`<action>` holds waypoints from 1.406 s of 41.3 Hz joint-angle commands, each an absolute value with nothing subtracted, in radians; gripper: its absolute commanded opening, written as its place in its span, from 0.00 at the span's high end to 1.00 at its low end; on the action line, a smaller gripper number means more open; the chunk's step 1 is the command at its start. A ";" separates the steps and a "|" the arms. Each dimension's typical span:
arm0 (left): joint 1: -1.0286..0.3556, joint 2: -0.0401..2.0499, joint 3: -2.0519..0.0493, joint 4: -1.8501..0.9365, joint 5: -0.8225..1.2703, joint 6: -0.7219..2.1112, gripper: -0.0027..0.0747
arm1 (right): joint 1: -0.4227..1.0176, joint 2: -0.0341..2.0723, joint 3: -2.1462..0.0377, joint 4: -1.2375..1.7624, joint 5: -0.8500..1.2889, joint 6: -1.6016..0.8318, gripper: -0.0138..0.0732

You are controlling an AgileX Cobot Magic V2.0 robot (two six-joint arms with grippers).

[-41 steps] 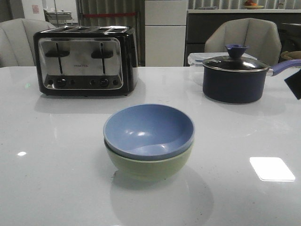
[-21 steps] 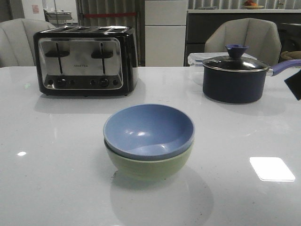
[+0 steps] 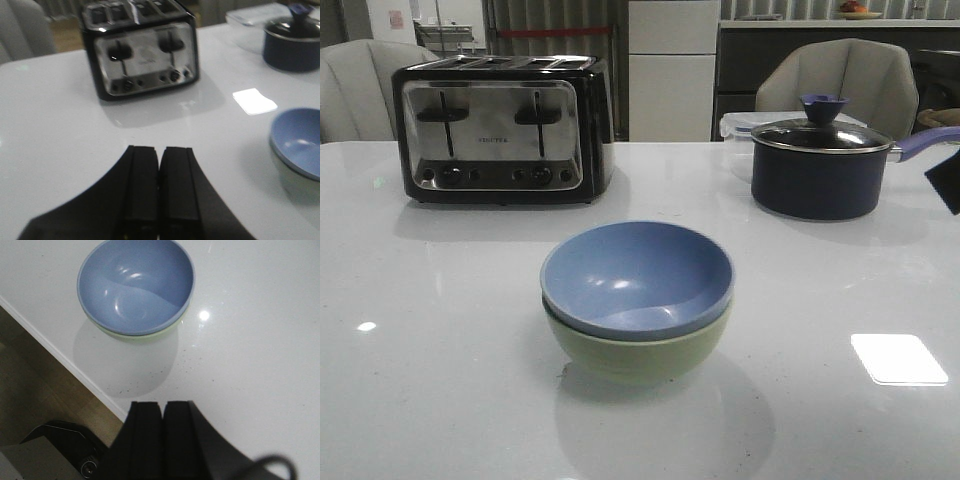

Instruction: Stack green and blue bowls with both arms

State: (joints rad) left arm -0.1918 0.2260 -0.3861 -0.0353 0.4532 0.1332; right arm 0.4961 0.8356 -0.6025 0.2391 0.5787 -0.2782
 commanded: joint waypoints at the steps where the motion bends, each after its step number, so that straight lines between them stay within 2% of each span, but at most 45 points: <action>1: -0.110 0.157 -0.336 -0.047 0.295 0.127 0.85 | 0.495 0.833 -0.631 0.240 0.521 -0.289 0.78; 6: -0.043 0.061 -0.225 -0.079 0.214 0.123 0.85 | 0.495 0.833 -0.631 0.240 0.521 -0.289 0.78; 13: -0.029 -0.015 -0.108 -0.056 0.125 0.048 0.85 | 0.495 0.833 -0.631 0.240 0.521 -0.289 0.78; 25: -0.029 -0.025 0.008 -0.055 -0.043 0.037 0.85 | 0.495 0.833 -0.631 0.240 0.521 -0.289 0.78; 58: -0.063 -0.025 0.008 -0.055 -0.059 0.037 0.85 | 0.495 0.833 -0.631 0.240 0.521 -0.289 0.78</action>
